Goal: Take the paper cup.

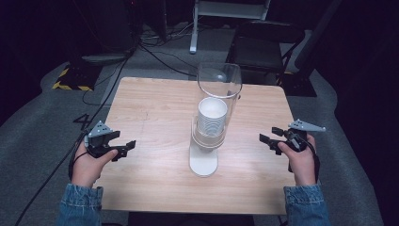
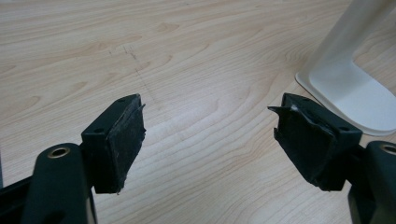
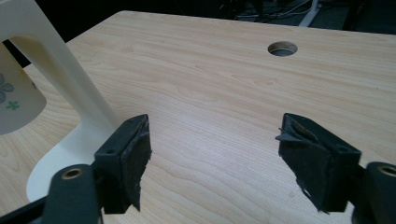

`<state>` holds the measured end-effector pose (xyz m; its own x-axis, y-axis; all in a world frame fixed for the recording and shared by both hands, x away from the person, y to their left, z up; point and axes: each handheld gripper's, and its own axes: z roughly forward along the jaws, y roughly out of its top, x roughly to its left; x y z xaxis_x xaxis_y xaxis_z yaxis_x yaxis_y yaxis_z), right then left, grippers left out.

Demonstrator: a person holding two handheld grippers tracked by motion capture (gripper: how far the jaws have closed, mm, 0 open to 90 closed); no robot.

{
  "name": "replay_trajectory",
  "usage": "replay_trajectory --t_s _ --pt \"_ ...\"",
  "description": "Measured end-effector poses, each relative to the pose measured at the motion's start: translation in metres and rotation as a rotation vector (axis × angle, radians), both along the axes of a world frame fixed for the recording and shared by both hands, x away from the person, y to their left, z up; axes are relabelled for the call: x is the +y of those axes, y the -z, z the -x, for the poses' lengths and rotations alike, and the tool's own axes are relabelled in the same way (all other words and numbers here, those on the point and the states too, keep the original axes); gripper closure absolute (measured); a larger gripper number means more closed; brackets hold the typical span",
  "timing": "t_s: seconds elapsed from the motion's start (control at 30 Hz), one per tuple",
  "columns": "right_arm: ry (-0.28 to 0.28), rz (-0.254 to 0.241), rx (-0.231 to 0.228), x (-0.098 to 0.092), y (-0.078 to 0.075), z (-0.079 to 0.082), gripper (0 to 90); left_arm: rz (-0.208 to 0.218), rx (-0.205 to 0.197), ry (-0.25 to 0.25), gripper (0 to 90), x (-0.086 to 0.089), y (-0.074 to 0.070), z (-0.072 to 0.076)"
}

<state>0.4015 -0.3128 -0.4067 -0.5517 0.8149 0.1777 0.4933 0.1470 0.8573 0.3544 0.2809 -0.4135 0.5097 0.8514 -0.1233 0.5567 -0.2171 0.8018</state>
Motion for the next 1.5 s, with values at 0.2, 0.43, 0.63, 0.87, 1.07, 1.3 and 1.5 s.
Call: replay_trajectory --t_s 0.2,0.43,0.63,0.87,1.07,1.3,1.5 --pt "0.010 -0.013 -0.013 -0.004 -0.003 0.006 23.0 0.001 -0.004 0.006 23.5 -0.002 -0.001 0.000" --pt "0.022 -0.009 -0.057 -0.002 -0.009 0.009 18.9 -0.006 -0.010 0.006 23.5 -0.001 -0.003 0.001" --pt "-0.003 -0.001 -0.068 0.006 -0.012 0.011 17.3 -0.018 0.000 0.023 23.6 -0.005 0.000 0.000" --pt "-0.048 0.006 -0.067 0.021 -0.014 0.011 17.3 -0.014 0.002 0.031 23.6 -0.008 0.000 0.000" --pt "-0.112 0.025 -0.054 0.044 -0.012 0.011 17.2 -0.011 0.002 0.041 23.6 -0.010 -0.001 0.000" --pt "-0.201 0.025 -0.067 0.074 -0.011 0.014 16.7 -0.013 0.010 0.049 23.7 -0.011 0.001 -0.001" --pt "-0.311 0.026 -0.065 0.105 -0.010 0.020 16.5 -0.015 0.011 0.053 23.7 -0.011 0.001 -0.001"
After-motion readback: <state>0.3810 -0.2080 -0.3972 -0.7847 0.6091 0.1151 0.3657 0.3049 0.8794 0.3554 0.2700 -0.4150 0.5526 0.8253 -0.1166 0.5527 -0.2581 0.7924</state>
